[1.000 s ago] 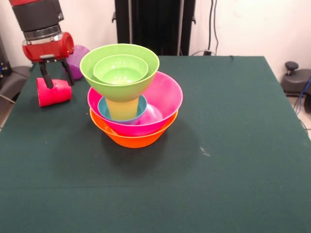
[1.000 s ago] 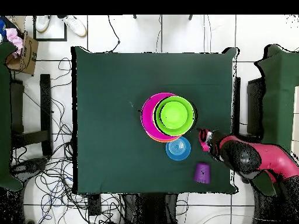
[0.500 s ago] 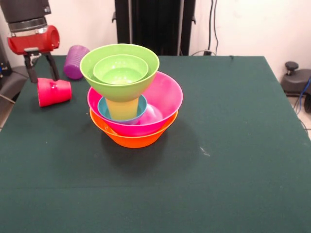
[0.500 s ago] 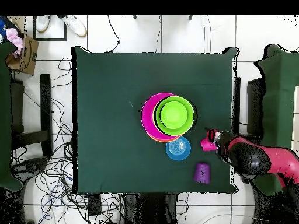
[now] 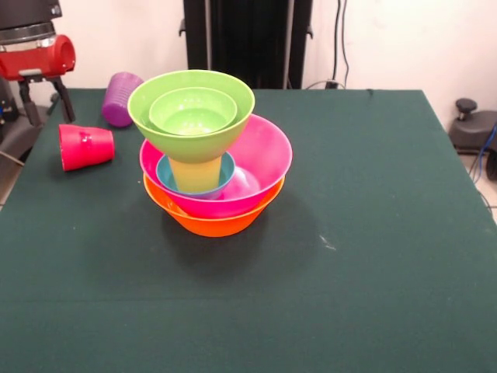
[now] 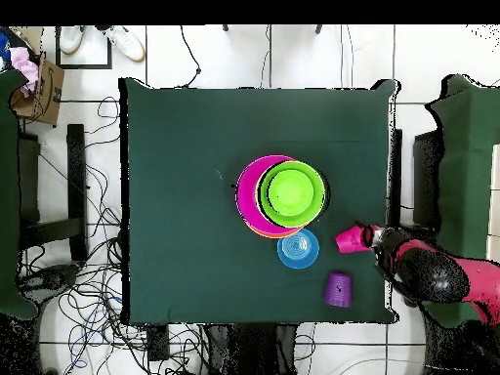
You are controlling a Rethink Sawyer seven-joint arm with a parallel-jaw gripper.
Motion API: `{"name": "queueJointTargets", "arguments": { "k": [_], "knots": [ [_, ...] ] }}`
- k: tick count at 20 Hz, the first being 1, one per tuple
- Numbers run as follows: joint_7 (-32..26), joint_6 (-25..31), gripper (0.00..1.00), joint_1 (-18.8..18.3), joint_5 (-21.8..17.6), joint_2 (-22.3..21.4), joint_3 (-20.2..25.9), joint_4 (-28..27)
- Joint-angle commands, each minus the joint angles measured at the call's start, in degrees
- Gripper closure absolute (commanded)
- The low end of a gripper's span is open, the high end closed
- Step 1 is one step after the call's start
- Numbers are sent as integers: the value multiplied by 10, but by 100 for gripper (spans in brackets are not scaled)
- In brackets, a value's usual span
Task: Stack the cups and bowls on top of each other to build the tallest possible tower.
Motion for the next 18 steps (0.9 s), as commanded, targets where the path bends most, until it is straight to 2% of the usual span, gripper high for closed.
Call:
{"name": "queueJointTargets", "arguments": {
  "k": [1,18],
  "knots": [
    [-201,44,0,21,-44,33,-21,-26],
    [-207,27,0,26,-61,64,-34,-49]
  ]
}}
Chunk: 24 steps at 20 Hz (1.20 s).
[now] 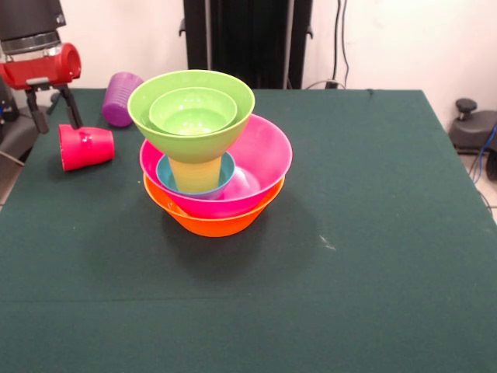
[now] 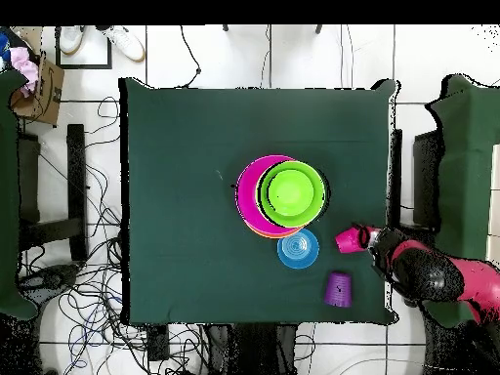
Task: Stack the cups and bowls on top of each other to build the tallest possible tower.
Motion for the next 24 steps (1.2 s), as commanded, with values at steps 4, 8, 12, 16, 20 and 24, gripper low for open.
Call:
{"name": "queueJointTargets", "arguments": {
  "k": [4,8,12,16,20,24],
  "knots": [
    [-189,29,0,28,-56,41,-30,-49],
    [-195,29,0,27,-60,48,-31,-56],
    [-200,26,0,25,-66,60,-34,-63],
    [-202,26,0,21,-72,67,-37,-64],
    [-206,29,0,17,-77,69,-36,-65],
    [-210,36,0,16,-74,68,-35,-64]
  ]
}}
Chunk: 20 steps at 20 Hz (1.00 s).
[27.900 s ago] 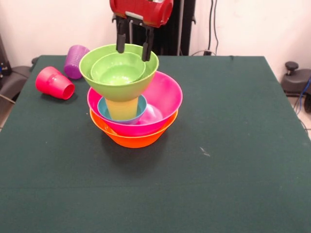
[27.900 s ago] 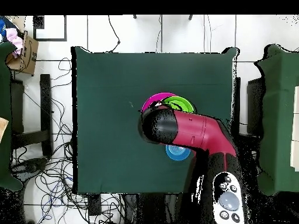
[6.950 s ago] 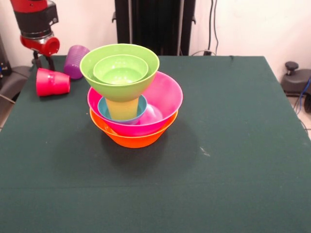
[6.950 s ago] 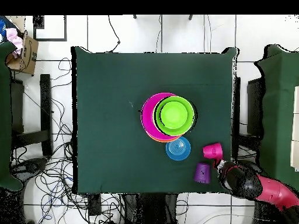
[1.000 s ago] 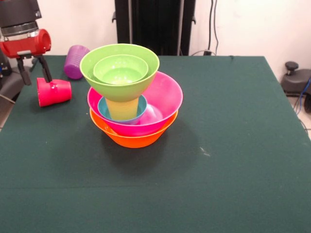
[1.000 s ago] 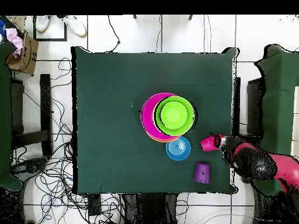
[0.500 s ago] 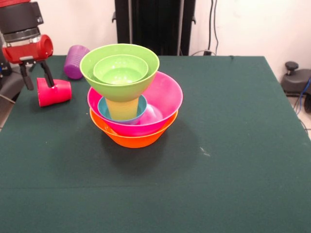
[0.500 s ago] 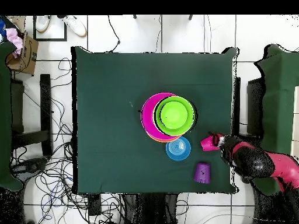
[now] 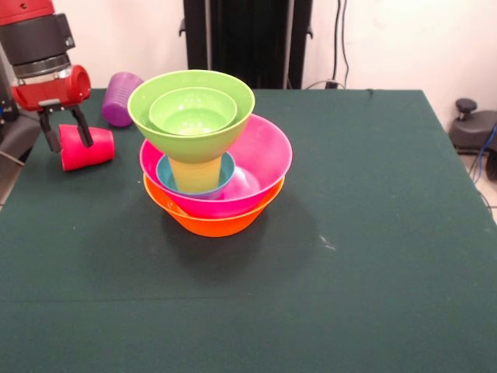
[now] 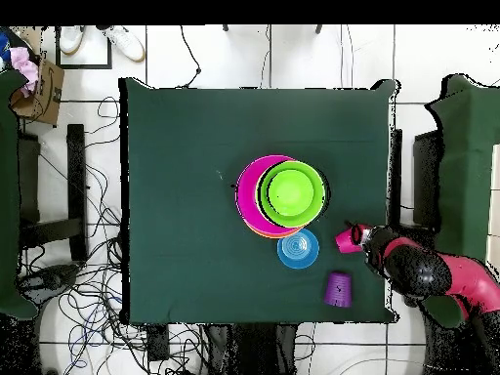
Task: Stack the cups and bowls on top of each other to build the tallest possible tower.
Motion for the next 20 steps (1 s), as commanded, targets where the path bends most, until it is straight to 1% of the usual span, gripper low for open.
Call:
{"name": "queueJointTargets", "arguments": {
  "k": [1,5,10,14,20],
  "knots": [
    [-208,36,0,16,-47,11,-30,-41],
    [-209,36,0,16,-47,16,-32,-42],
    [-197,42,0,16,-37,2,-27,-23],
    [-191,40,0,16,-37,1,-28,-15],
    [-203,48,0,12,-35,-1,-27,-26]
  ]
}}
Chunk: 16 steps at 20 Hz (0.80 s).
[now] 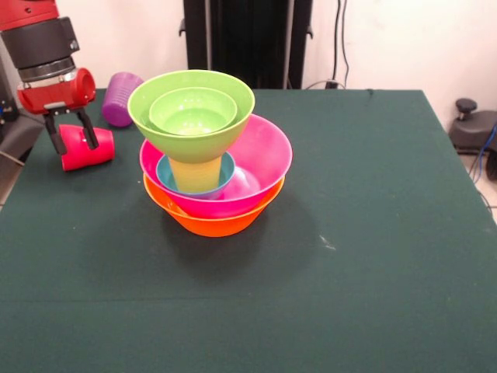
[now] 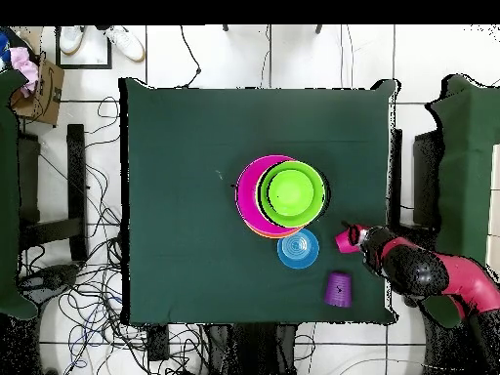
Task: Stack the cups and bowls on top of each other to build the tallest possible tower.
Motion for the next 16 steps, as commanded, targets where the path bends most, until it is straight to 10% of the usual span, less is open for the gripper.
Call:
{"name": "queueJointTargets", "arguments": {
  "k": [1,16],
  "knots": [
    [-202,49,0,13,-32,-9,-26,-27],
    [-251,70,0,0,-34,9,-32,-62]
  ]
}}
